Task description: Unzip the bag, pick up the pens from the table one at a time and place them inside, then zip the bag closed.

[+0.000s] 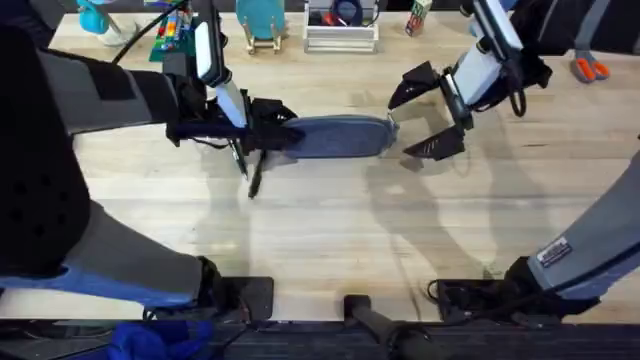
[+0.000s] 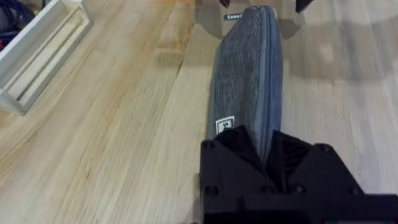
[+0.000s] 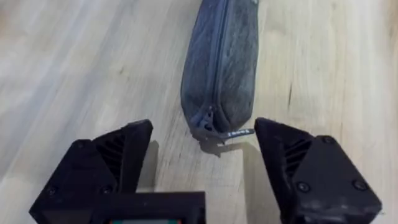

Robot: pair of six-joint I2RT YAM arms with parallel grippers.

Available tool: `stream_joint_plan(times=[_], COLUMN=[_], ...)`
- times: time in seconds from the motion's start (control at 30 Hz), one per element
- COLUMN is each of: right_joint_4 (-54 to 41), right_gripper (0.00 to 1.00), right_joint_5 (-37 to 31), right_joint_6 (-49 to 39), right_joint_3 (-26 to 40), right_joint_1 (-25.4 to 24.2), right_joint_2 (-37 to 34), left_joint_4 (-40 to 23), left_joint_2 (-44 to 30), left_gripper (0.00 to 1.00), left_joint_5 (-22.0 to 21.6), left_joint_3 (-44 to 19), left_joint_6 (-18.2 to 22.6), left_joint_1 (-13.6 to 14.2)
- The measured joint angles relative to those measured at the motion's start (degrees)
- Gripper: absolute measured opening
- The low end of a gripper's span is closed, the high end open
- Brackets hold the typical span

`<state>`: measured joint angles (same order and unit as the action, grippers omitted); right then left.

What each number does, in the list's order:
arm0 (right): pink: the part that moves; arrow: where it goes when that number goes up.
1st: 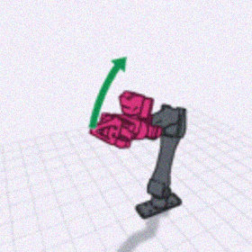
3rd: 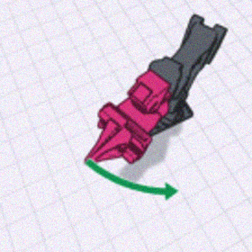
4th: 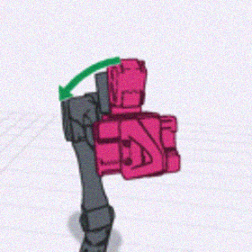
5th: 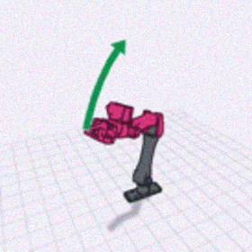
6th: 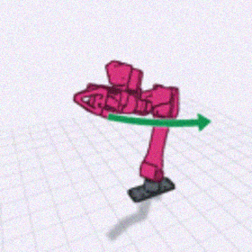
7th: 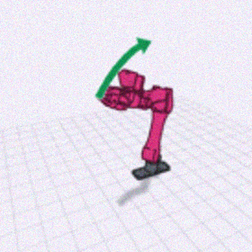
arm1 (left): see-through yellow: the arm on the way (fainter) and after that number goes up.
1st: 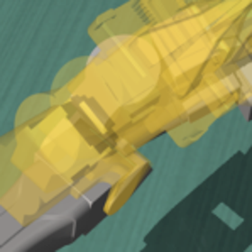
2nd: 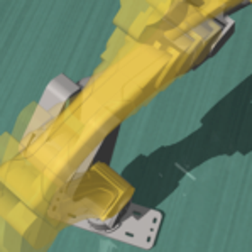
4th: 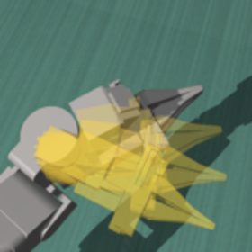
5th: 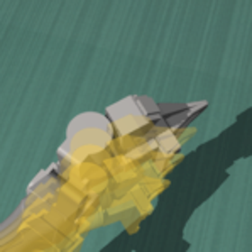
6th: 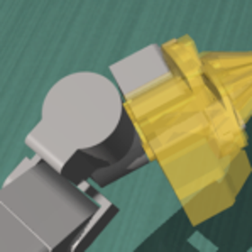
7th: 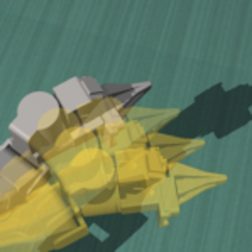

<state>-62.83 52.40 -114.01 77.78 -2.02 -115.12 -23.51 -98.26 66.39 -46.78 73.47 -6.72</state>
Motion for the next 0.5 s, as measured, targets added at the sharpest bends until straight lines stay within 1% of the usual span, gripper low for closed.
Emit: stream_joint_plan(times=[0.17,0.3,0.5], right_joint_4=[1.18,2.13,3.76], right_gripper=[0.996,0.995,0.996], right_joint_5=[-2.31,-2.97,-3.32], right_joint_6=[0.3,0.43,0.43], right_joint_3=[0.0,0.0,0.0], right_joint_1=[1.23,1.76,1.79], right_joint_2=[-0.01,-0.01,-0.01], left_joint_4=[0.0,0.02,0.02], left_joint_2=[0.0,0.0,0.0], left_gripper=[0.066,0.047,0.045], left_joint_5=[0.0,0.01,0.02], left_joint_3=[0.0,0.0,0.0], left_joint_6=[0.0,-0.02,0.0], left_joint_1=[0.0,0.0,0.0])
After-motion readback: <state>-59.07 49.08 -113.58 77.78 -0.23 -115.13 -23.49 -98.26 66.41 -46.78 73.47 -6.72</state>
